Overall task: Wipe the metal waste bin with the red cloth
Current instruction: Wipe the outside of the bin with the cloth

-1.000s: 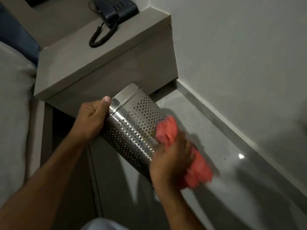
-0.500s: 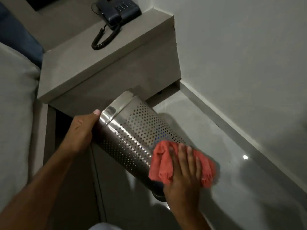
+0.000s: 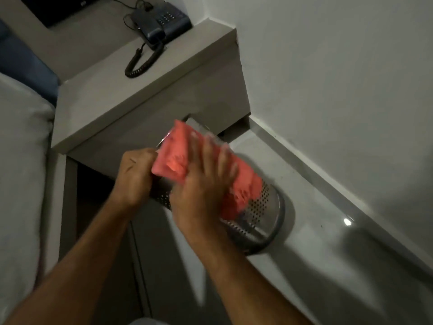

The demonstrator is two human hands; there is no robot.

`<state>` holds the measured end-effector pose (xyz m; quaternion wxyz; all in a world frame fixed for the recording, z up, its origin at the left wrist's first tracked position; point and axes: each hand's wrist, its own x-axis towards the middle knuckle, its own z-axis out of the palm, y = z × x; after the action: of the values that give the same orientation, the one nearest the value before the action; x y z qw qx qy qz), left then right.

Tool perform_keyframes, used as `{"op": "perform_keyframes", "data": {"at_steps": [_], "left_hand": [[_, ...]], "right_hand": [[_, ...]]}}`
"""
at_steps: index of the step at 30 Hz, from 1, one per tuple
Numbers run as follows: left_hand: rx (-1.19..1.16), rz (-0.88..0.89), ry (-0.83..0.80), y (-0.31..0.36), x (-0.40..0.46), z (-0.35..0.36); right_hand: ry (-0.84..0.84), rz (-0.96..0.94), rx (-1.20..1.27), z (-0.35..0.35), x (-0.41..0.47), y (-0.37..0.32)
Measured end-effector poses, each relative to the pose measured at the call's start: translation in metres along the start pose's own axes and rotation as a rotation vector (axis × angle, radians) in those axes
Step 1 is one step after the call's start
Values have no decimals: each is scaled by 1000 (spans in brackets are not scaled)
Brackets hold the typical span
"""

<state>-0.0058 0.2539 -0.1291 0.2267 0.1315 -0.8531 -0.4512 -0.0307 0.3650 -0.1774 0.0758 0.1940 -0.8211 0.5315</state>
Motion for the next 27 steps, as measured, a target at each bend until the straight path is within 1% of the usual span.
{"op": "perform_keyframes", "data": {"at_steps": [2,3,5,6,7,9,11,12,14,15,16,17,20,22,23,24,25,26,27], "left_hand": [[26,-14,18,-8,-1,2],[18,-52,42,-12,0,3],[31,-59,65,-18,0,1],[64,-31,73,-21,1,1],[102,-2,90,-22,0,0],[140,37,113,-24,-3,-1],[153,57,108,-23,-2,-1],[167,61,94,-22,0,0],[197,66,64,-20,4,3],[195,54,52,-19,6,5],[194,43,40,-17,9,4],[190,30,17,-14,11,4],[227,66,-135,-9,17,-1],[177,25,-166,-13,14,-9],[153,-4,-136,-19,12,-13],[139,-30,-83,-27,9,-17],[144,-40,-29,-35,7,-20],[151,-18,7,-42,4,-24],[187,14,6,-44,1,-26]], "right_hand": [[-3,-94,67,9,27,-15],[-38,-143,44,11,31,-12],[-109,-204,-68,7,20,13],[-134,-184,-122,2,8,35],[-143,-126,-165,-6,-6,61],[-96,41,-233,-26,-38,111],[-36,201,-272,-39,-60,137],[-22,306,-274,-41,-60,138],[23,502,-201,-37,-42,114],[38,513,-145,-33,-27,95],[39,438,-96,-27,-10,71],[36,319,-58,-18,6,47],[-28,6,38,6,33,-7],[-115,-172,2,10,29,1],[-165,-226,-50,6,19,19],[-207,-239,-109,-1,6,43],[-222,-194,-155,-10,-9,70],[-202,-111,-184,-19,-24,96],[-156,-28,-201,-29,-37,116]]}}
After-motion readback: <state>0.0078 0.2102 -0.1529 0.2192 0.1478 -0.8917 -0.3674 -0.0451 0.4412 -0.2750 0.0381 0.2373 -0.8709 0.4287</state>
